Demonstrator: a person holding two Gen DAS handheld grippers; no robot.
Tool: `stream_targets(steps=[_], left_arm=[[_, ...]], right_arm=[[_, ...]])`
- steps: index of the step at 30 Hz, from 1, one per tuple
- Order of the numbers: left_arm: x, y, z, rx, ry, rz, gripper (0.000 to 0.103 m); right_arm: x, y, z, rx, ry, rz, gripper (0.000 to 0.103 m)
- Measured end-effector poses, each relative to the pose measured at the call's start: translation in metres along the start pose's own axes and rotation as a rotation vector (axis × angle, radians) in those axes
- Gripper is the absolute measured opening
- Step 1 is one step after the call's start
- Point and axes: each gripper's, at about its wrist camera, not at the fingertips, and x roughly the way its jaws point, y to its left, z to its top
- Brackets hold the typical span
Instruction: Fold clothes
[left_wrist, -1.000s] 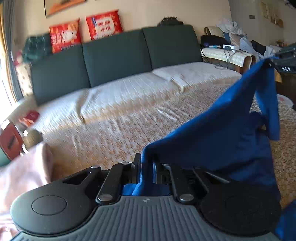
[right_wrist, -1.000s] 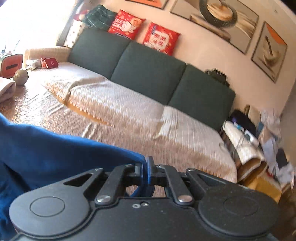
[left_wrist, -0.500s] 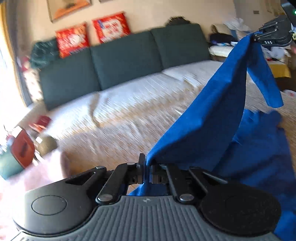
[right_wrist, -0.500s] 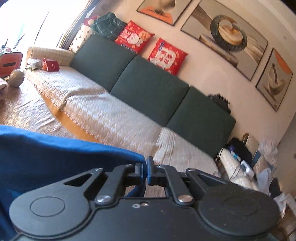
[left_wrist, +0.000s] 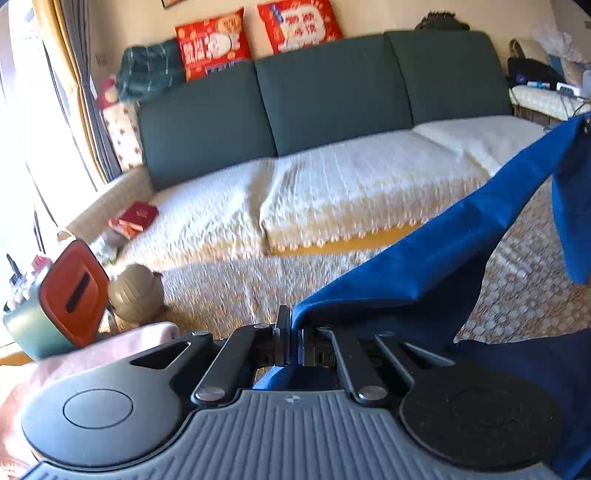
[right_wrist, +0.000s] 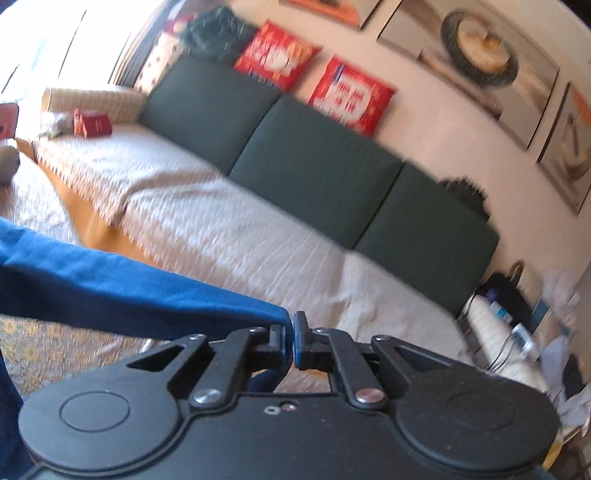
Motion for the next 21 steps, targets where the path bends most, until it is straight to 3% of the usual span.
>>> stream_targets(steps=[5, 9, 14, 21], left_arm=[[0.029, 0.004, -0.008, -0.027, 0.078, 0.013, 0.003], [0.048, 0.011, -0.012, -0.069, 0.128, 0.019, 0.003], [0.059, 0.015, -0.011, -0.074, 0.150, 0.014, 0.004], [0.062, 0.015, -0.012, -0.108, 0.142, 0.014, 0.004]], right_arm=[[0.034, 0.014, -0.012, 0.026, 0.069, 0.044, 0.103], [0.055, 0.018, -0.016, 0.071, 0.178, 0.107, 0.103], [0.048, -0.001, -0.033, 0.125, 0.184, 0.159, 0.103], [0.050, -0.017, -0.070, 0.253, 0.346, 0.371, 0.103]])
